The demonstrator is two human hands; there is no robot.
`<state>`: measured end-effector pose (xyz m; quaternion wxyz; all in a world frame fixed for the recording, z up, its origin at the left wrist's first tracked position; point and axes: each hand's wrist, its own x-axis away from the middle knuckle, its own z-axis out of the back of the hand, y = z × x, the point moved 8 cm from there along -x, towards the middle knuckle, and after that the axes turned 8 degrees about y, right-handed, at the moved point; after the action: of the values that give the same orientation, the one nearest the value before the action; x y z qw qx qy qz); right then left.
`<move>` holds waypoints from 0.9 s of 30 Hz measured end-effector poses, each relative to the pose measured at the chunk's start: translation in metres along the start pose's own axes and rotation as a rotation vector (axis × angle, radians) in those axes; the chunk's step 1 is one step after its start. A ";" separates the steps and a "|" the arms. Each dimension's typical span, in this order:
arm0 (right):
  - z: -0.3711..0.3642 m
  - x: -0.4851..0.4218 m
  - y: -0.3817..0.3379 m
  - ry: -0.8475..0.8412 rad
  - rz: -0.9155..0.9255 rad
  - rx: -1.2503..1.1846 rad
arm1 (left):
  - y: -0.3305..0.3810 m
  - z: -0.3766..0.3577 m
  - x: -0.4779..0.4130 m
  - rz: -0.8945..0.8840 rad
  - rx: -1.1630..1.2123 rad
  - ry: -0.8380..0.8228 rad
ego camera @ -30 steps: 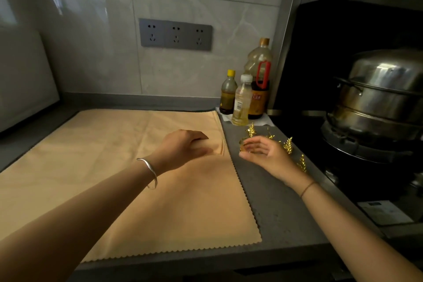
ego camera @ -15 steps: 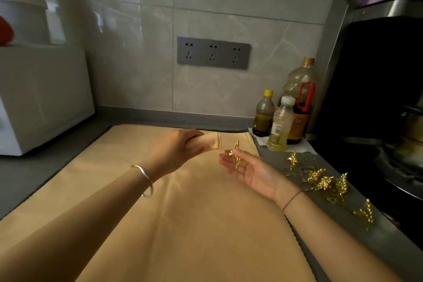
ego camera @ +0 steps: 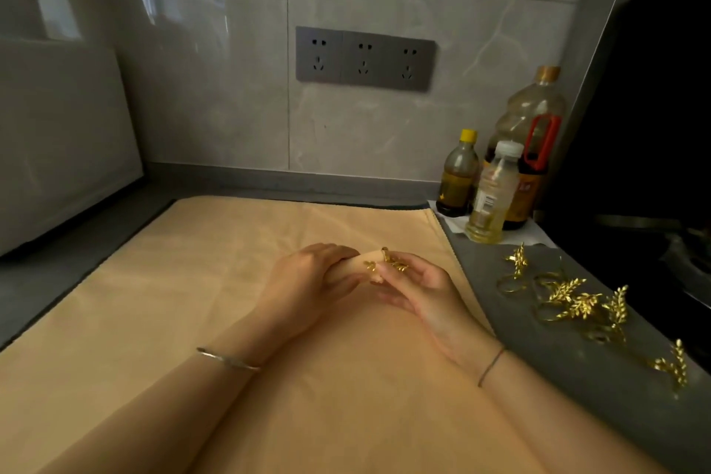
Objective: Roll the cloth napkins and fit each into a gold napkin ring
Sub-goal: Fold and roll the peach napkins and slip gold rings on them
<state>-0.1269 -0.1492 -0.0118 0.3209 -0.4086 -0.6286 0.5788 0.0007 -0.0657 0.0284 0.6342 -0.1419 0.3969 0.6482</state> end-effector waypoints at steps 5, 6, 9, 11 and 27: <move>0.000 0.004 0.000 0.020 0.087 -0.009 | -0.002 -0.005 0.006 0.031 0.077 -0.014; 0.000 0.004 -0.001 0.016 0.102 -0.003 | -0.002 -0.006 0.006 0.036 0.085 -0.026; -0.001 0.003 0.000 0.029 0.131 0.012 | -0.002 -0.006 0.008 0.054 0.098 -0.018; 0.000 0.002 0.003 0.041 0.119 0.021 | -0.002 -0.004 0.009 0.077 0.105 -0.006; -0.009 0.017 -0.012 -0.105 0.192 0.176 | 0.007 0.005 0.011 0.101 0.142 0.003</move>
<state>-0.1282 -0.1296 0.0003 0.2653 -0.4061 -0.5492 0.6805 -0.0064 -0.0539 0.0262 0.6084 -0.0773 0.4496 0.6494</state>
